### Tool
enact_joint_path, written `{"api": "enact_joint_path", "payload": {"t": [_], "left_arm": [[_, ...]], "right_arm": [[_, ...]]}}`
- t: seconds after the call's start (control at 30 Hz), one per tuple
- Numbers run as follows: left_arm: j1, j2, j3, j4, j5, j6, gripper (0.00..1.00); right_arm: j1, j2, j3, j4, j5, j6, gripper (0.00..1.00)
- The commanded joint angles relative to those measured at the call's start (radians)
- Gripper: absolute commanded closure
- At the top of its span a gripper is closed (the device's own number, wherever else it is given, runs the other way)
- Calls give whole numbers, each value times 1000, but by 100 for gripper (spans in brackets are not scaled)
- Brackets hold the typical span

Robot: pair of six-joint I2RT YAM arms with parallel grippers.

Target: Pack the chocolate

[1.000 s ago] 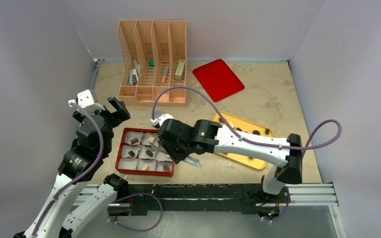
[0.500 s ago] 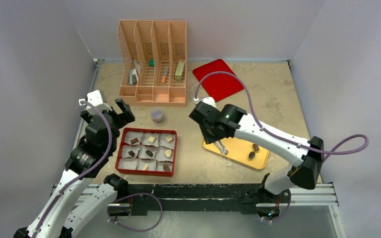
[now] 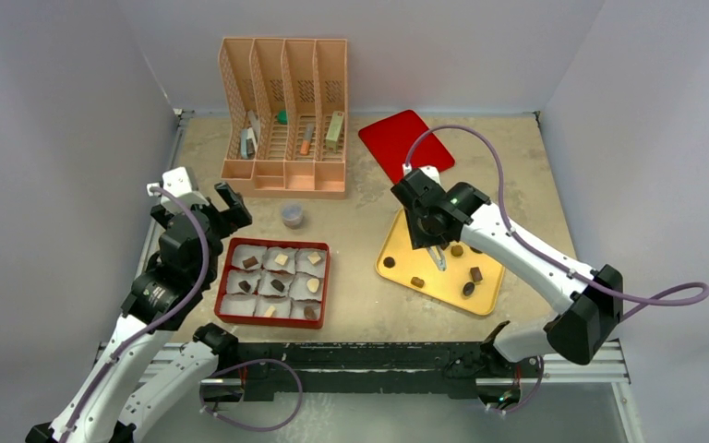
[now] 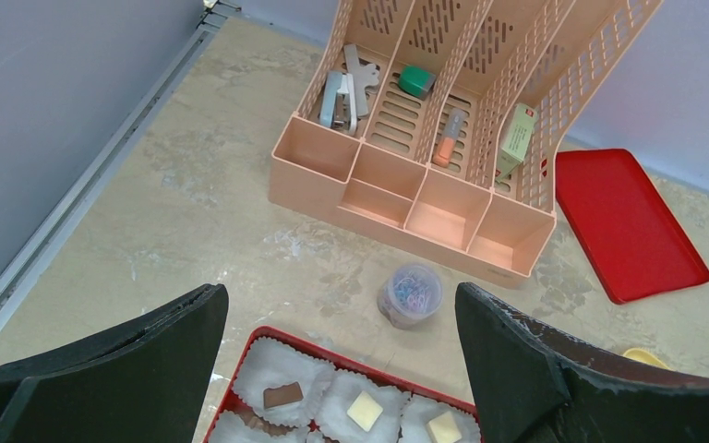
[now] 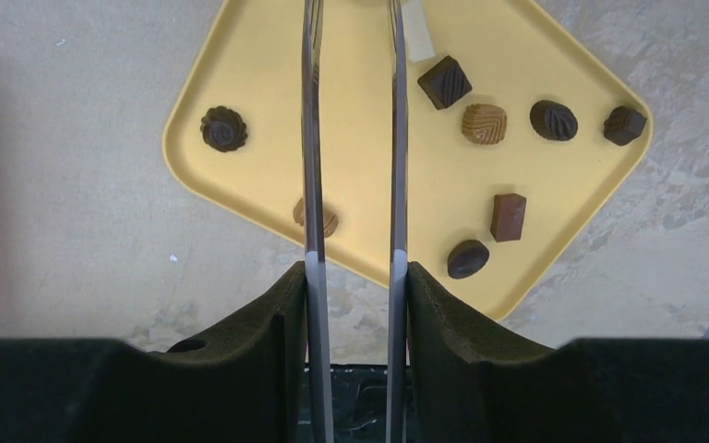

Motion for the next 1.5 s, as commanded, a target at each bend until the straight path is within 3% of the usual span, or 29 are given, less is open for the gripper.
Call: {"api": "enact_joint_path", "payload": {"t": [0.0,0.47,0.97,1.17,1.47], "left_arm": [[-3,-13,-7,40,0,6,7],[-3,-6,-11,43,-3,15,7],[-3,-1,3,45,-5,20,7],[-3,5,12,45,4,16,7],[-3,4,28,34,9,9,7]], "right_arm": [[-40,9,6,64,12,-61,58],[-125,62,-49,194,-108,-140,57],[-137,104,-68,184,-137,-156,57],[-137,92,-82,178,-135,-153,69],[-136,52,-93,176,-96,-137,77]]}}
